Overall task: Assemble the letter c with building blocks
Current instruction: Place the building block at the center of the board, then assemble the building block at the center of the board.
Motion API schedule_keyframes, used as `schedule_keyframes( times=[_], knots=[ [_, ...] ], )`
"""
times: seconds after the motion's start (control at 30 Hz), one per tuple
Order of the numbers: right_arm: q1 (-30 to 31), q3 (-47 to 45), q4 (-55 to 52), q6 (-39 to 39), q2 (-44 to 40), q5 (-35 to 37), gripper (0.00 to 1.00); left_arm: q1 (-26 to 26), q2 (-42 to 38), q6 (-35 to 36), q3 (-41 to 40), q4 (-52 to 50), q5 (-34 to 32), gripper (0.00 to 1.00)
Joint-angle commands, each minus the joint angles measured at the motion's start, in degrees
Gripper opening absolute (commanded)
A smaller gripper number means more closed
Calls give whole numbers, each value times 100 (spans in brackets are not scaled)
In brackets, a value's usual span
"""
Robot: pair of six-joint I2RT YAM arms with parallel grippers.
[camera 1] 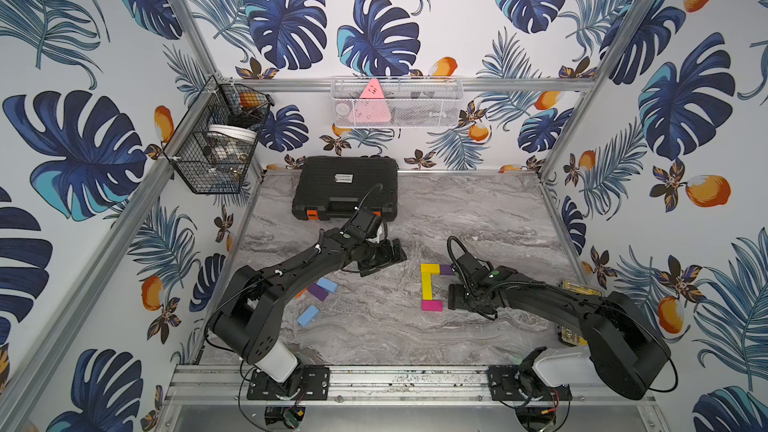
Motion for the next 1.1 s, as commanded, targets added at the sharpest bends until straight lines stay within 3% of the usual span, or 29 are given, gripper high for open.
schedule_keyframes(
  times=[0.0, 1.07],
  knots=[
    [13, 78, -18, 86, 19, -84, 84, -8, 3, -87, -17, 143, -4, 99],
    [13, 49, 476, 472, 100, -863, 84, -29, 21, -93, -22, 175, -4, 99]
  ],
)
